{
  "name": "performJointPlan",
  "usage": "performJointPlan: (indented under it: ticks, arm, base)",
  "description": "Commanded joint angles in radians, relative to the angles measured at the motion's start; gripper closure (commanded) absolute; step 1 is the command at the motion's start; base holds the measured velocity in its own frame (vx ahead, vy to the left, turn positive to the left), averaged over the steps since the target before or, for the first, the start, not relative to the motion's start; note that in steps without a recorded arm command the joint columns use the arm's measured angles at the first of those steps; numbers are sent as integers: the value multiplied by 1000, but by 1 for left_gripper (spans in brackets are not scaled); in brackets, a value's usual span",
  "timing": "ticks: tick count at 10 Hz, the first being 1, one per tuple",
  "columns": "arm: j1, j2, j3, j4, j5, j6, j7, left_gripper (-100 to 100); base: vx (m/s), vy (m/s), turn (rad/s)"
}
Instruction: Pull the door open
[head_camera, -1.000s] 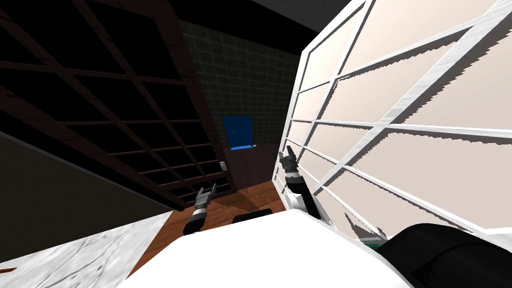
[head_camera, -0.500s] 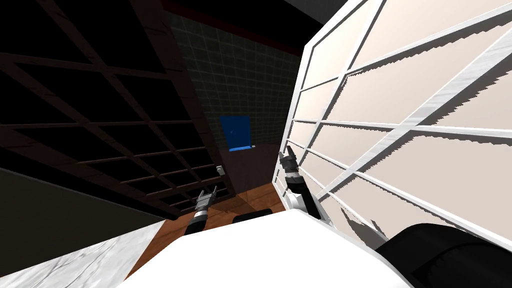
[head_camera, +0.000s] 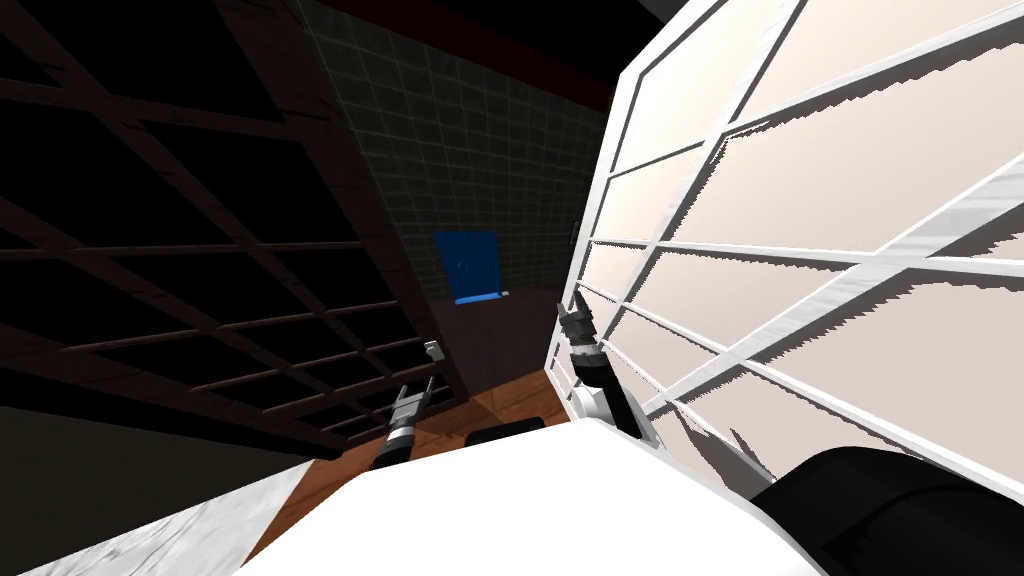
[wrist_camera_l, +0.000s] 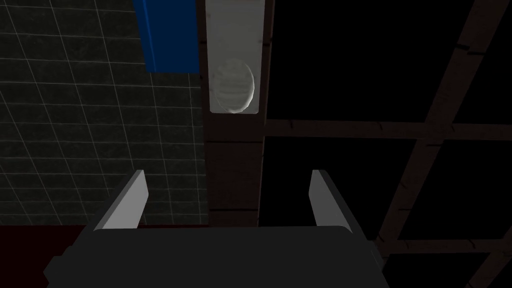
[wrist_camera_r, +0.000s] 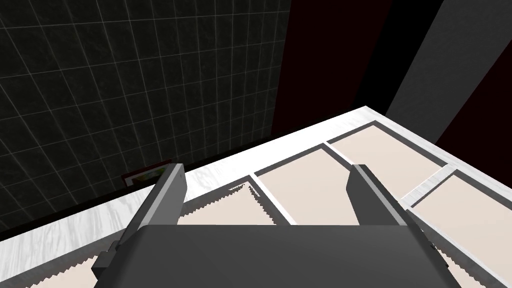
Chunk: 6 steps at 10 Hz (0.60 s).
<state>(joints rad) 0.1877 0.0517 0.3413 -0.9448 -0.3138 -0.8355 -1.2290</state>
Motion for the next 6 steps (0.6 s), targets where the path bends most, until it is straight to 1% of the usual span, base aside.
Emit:
performJointPlan:
  ticks: [1, 5, 6]
  arm:
    - [-3, 15, 10, 16, 8, -9, 4, -100]
    - [-3, 44, 34, 53, 27, -32, 17, -100]
    - [-3, 48, 37, 58, 30, -35, 18, -100]
  base:
    - [197, -31, -102]
    - [196, 11, -73]
    - [157, 9, -54]
